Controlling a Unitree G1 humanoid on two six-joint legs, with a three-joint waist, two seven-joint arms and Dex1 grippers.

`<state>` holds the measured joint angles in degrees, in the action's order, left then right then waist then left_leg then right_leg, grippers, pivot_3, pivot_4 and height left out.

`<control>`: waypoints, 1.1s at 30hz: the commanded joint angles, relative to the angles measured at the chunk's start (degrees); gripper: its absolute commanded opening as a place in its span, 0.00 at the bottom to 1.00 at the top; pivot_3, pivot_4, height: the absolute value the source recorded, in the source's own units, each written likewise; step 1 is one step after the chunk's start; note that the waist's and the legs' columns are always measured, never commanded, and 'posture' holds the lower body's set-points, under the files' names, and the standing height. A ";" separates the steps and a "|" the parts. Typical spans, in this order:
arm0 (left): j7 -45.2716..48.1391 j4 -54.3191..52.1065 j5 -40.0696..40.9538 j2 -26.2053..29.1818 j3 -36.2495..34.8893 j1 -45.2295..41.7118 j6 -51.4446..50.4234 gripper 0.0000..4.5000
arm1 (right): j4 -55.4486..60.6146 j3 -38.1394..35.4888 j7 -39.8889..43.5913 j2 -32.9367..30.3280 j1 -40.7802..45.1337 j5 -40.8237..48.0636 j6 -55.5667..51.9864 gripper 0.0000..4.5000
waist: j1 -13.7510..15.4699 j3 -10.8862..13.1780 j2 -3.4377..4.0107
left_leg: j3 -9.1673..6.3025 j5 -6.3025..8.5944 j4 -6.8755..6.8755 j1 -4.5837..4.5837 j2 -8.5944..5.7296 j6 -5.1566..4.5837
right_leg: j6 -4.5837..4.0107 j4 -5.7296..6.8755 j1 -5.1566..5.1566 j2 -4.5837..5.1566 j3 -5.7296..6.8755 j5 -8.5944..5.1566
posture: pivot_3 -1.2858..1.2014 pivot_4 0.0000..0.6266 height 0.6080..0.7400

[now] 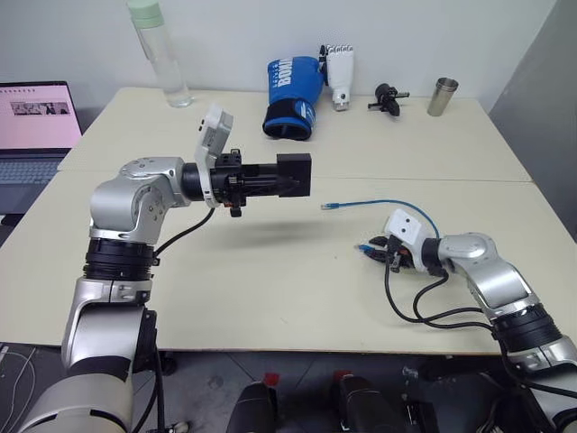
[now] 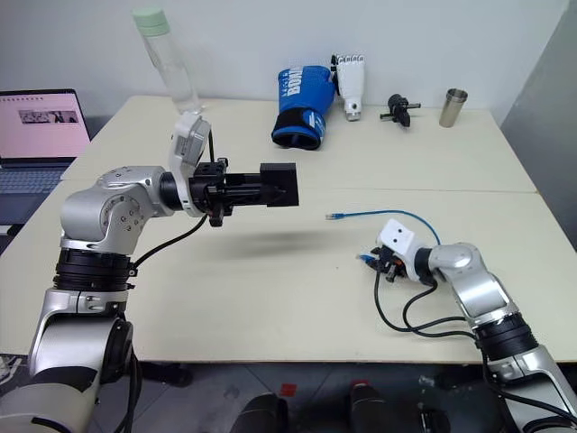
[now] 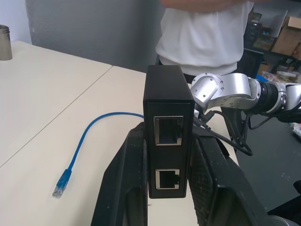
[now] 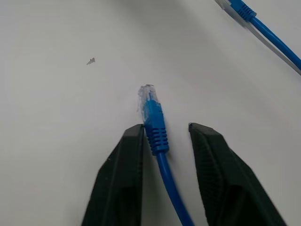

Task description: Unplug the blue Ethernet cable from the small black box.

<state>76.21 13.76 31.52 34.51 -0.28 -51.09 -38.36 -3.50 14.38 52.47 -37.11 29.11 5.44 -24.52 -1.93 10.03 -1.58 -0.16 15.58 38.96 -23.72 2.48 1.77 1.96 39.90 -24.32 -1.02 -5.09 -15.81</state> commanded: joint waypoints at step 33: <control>-41.21 22.24 -22.57 -9.25 -3.23 1.98 30.87 0.18 | 29.35 -28.72 -13.16 1.42 13.23 43.62 -45.09 0.98 | 0.37 -0.01 0.03 | -0.27 0.01 0.01 -0.09 -0.06 -0.03 | -0.03 -0.02 0.06 0.13 0.17 -0.01 | 0.52 0.24 1.00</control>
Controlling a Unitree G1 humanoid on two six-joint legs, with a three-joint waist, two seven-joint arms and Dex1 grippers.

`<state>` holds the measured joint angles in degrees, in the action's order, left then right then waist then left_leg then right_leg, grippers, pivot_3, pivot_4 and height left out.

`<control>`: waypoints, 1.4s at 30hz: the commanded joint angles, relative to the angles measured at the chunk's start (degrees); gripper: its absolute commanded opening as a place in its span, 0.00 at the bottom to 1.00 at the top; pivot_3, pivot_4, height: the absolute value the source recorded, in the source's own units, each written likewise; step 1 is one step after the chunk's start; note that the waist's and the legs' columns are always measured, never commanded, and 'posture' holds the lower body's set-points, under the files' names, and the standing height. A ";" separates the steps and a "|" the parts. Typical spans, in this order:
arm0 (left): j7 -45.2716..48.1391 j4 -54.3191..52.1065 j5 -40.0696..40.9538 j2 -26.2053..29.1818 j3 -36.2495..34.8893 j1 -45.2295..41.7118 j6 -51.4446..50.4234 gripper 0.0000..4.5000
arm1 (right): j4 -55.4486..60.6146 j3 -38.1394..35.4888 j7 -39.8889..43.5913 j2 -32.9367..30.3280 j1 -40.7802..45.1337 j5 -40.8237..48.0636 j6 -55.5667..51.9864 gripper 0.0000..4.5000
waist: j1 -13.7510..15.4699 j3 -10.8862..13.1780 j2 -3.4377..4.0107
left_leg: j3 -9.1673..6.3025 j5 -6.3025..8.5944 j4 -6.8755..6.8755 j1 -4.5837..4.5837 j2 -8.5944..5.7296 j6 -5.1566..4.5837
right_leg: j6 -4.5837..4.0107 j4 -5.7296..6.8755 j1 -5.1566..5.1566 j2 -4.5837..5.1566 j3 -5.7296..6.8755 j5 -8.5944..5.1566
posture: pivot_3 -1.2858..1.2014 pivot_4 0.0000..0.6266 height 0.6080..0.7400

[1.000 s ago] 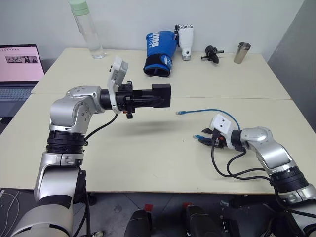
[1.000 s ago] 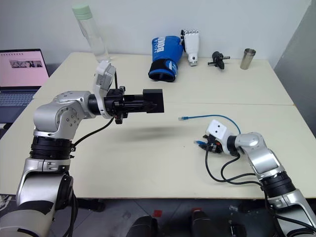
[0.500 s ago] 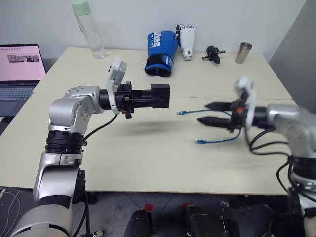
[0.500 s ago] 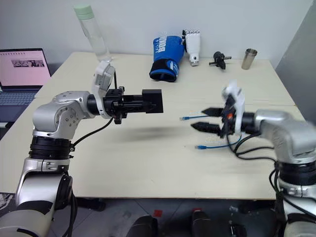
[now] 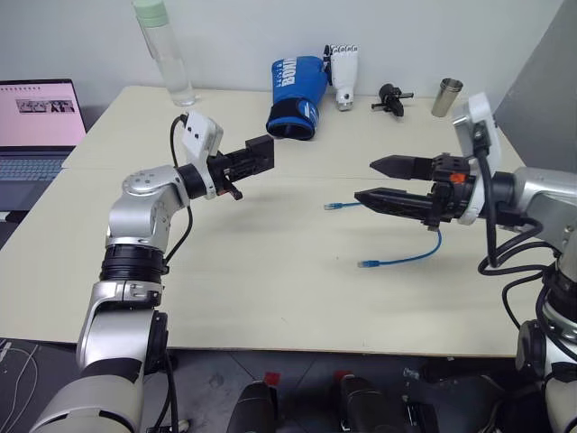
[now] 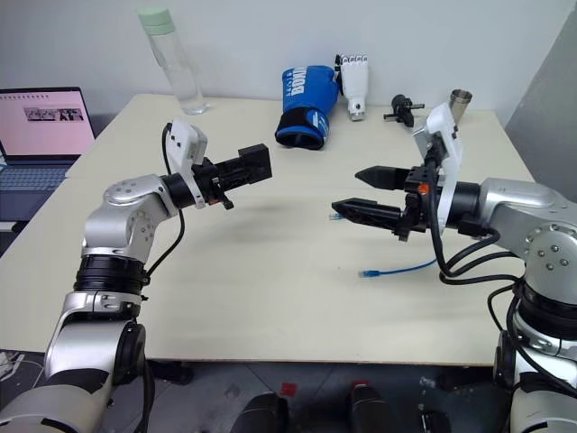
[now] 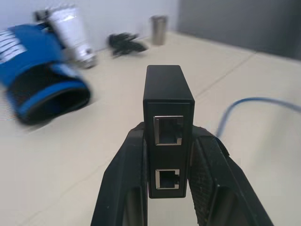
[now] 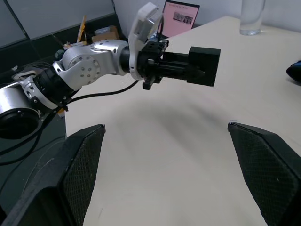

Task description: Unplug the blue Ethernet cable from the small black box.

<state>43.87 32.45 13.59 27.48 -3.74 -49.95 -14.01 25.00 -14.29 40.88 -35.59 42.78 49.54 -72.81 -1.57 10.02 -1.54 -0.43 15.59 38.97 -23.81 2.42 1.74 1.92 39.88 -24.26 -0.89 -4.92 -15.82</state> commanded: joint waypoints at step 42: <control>24.20 -11.84 2.55 23.15 0.60 6.92 -11.12 1.00 | -3.36 -0.02 6.42 -19.85 -14.32 -1.62 10.11 1.00 | -0.15 -0.01 0.01 | -0.55 -0.01 -0.04 -0.05 0.03 0.02 | -0.19 -0.04 0.18 -0.04 0.70 -0.12 | 0.52 0.24 1.00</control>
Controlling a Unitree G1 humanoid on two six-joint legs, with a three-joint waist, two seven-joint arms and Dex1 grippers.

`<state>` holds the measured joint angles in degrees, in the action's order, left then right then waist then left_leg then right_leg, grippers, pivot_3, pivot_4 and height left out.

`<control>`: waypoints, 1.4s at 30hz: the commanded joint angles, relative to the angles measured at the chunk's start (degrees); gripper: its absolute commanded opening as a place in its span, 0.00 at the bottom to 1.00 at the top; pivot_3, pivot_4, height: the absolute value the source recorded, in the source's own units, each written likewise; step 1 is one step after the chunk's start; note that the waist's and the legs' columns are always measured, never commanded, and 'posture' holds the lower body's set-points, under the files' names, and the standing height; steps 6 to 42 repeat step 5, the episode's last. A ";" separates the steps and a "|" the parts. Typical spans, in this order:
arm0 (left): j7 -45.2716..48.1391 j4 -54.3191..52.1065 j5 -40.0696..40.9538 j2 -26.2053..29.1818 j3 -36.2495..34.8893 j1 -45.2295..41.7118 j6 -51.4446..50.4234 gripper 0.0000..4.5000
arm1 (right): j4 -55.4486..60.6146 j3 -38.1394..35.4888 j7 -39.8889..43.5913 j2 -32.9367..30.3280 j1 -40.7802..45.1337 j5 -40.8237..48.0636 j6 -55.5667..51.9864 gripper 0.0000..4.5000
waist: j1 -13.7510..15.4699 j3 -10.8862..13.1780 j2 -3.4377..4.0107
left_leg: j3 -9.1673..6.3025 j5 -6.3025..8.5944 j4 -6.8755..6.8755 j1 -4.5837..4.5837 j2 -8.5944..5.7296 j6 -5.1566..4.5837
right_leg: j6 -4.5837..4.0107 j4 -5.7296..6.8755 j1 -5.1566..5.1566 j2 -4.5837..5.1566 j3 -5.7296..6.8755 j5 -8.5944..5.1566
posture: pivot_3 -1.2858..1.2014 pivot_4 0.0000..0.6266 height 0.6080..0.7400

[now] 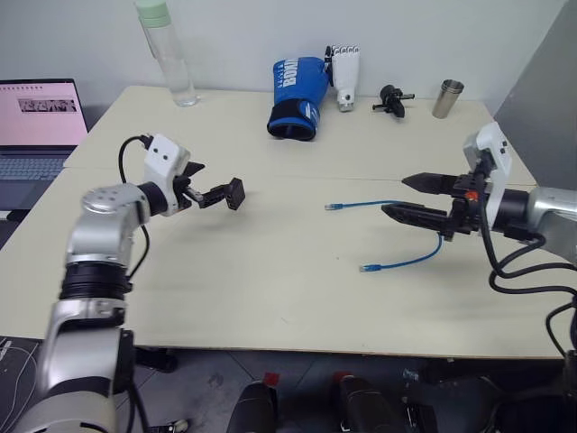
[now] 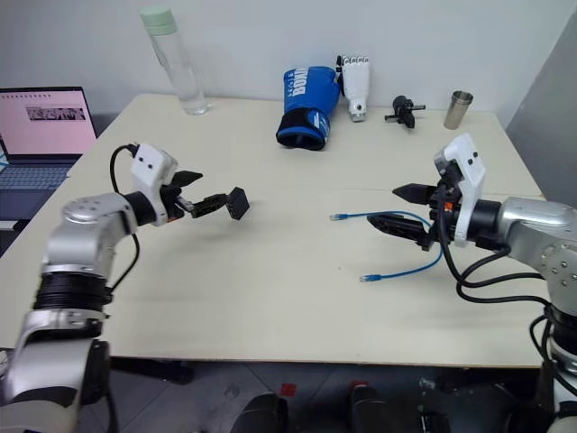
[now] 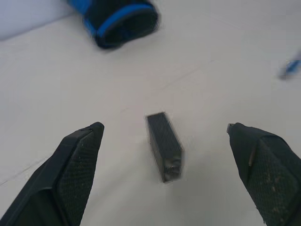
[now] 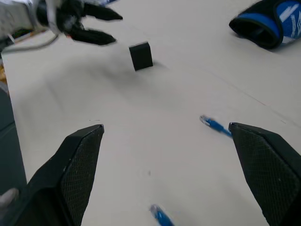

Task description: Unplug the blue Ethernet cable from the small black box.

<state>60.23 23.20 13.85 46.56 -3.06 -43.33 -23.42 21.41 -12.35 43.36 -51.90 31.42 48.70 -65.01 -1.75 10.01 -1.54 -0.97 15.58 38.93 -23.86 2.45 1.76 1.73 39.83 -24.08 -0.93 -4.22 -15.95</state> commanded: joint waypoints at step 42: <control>13.45 0.02 2.04 8.00 -0.49 3.50 2.02 1.00 | 0.09 -2.61 5.24 -5.19 -7.73 -1.98 5.25 1.00 | 0.01 0.01 0.02 | -0.08 0.00 0.00 0.04 0.03 -0.01 | -0.12 0.06 0.02 -0.02 0.09 -0.09 | 0.52 0.24 1.00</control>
